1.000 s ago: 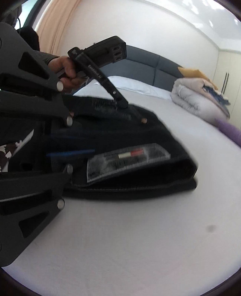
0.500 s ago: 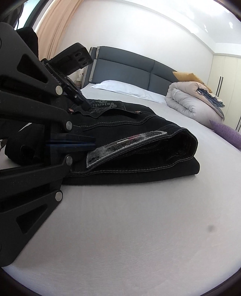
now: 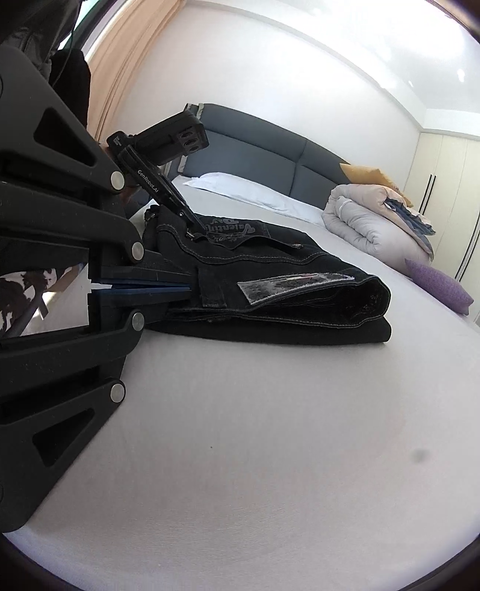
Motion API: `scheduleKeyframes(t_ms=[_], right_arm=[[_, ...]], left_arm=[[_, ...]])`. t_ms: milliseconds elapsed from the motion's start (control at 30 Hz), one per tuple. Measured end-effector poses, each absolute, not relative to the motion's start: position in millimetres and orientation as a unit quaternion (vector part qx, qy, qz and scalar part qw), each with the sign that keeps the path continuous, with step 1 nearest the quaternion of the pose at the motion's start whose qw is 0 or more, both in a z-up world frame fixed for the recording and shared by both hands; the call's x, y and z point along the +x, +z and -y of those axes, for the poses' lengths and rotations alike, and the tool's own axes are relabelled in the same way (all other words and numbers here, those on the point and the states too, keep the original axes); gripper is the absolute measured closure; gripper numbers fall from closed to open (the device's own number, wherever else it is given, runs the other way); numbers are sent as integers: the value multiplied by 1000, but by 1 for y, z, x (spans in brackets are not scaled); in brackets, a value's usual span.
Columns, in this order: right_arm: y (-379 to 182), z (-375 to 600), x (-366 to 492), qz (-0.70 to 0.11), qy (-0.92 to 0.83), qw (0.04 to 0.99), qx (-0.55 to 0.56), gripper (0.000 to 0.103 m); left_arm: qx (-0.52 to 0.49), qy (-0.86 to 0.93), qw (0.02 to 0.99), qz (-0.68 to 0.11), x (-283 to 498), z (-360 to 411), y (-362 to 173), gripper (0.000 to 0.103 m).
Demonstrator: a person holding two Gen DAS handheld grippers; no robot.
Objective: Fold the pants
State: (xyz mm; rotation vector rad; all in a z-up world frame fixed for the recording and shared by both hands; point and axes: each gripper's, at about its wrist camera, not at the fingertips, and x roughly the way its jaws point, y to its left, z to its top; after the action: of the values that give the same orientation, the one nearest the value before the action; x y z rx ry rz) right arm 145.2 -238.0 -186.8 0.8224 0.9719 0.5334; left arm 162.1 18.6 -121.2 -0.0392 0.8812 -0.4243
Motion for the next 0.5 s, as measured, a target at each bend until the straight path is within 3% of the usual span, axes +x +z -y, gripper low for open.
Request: scheduleKeyframes(t_ms=[133,200,233,267,333,400,467,500], right_arm=[[-169,243,145,-449,241,781,361,100],[-155,248,146,-441,235,790,355,92],[-149,250,148,-437,235,793,354,81],[-143,254,149,-431,232,798,352,60],[-132,263,151,-416,215,808,358,38],[-126,270,154,-405,218,809,366,38],[-125,276,161,-411,211,808,365,38],[-129,277,167,-426,202,804,362,37]], left_arm=[[-20,-199,884,-423,163,-16,-118,102],[-24,-196,885,-422,162,-17,-115,102],[-25,-195,885,-421,161,-18,-111,102],[-26,-194,886,-420,160,-19,-106,100],[-33,-190,892,-410,155,-24,-89,81],[-44,-178,907,-378,148,-36,-68,20],[-66,-171,914,-363,153,-52,-57,7],[-79,-171,909,-371,161,-59,-58,7]])
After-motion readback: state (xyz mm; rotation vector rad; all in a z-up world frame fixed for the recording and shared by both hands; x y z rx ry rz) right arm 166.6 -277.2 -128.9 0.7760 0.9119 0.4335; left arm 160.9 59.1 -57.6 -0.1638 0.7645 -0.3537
